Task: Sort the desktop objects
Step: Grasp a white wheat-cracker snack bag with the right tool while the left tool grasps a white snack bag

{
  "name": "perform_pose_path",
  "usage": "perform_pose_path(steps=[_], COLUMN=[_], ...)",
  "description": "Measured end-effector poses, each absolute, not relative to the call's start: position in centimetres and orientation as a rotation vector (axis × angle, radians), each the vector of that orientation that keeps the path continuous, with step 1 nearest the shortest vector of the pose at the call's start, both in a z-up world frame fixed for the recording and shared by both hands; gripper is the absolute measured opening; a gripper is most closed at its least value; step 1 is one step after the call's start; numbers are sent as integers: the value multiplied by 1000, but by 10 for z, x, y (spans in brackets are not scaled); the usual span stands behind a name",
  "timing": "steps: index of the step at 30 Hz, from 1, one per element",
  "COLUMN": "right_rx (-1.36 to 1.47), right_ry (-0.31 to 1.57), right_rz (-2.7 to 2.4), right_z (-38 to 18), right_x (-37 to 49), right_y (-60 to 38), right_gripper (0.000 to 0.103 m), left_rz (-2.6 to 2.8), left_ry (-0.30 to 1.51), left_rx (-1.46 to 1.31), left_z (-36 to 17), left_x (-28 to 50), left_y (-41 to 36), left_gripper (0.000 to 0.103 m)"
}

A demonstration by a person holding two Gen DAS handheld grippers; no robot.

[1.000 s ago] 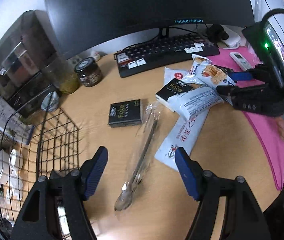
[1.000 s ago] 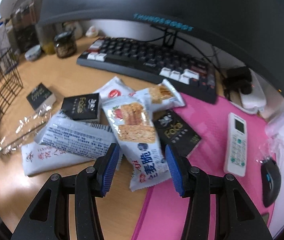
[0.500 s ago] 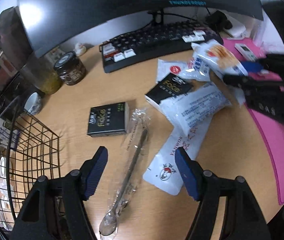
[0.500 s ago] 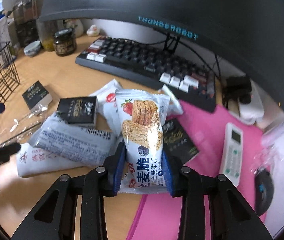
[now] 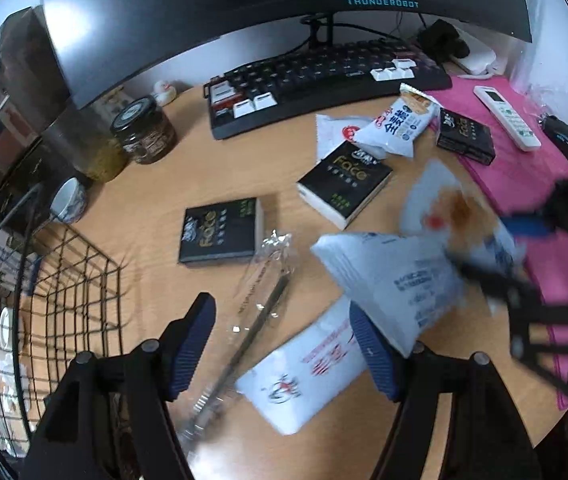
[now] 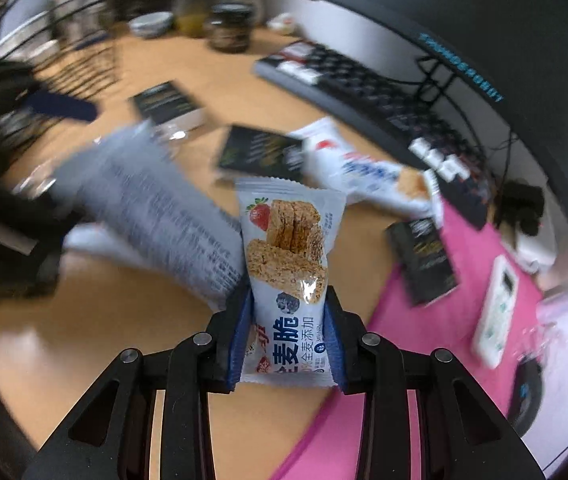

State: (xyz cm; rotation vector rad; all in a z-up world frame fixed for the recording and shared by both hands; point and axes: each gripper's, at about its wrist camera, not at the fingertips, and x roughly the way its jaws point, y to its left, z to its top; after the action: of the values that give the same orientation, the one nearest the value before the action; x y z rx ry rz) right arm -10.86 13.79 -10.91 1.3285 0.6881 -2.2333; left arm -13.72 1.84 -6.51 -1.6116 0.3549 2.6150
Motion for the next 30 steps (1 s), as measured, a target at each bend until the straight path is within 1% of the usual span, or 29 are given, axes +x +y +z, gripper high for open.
perform_pose_path(steps=[4,8,14,17,19,20,22,24,28,30], right_rx=[1345,1378,1403,1414,1377,1343,1316,1304,1311,1339], right_ry=[552,389,256,309,305,299,306,298,418,444], right_rz=[-2184,-2140,-2296,-2319,-2343,-2340,-2301,-2270,-2286,-2283], right_z=[-106,-103,-95,-95,-92,-91,-92,-95,-108,-118], right_x=[-71,-45,-30,-30,-31,-29,-28,-26,-22,-25], right_y=[134,139,171,174,175,174,169,165,155,153], right_gripper=[34,33,23,23,23,25,41,47,50,50], left_rz=[2609,2617,2619,2635,2647,2645,2632,2616,2586,2594], left_ry=[395,372,351,349,339,335,337,349,408,417], left_rx=[-1606,-1602,-1640,-1649,-1643,-1642,-1631,-1614,-1602,-1596], left_z=[-60,-52,-51,-47,-44,-43,-41,-38,-40,-41], left_x=[-120,-112,-98,-86,-76,-72,-60,-49,-36,-35], left_y=[21,21,12,8,5,5,9,16,32,34], left_gripper=[74,74,74,74,74,74,74,74,74,74])
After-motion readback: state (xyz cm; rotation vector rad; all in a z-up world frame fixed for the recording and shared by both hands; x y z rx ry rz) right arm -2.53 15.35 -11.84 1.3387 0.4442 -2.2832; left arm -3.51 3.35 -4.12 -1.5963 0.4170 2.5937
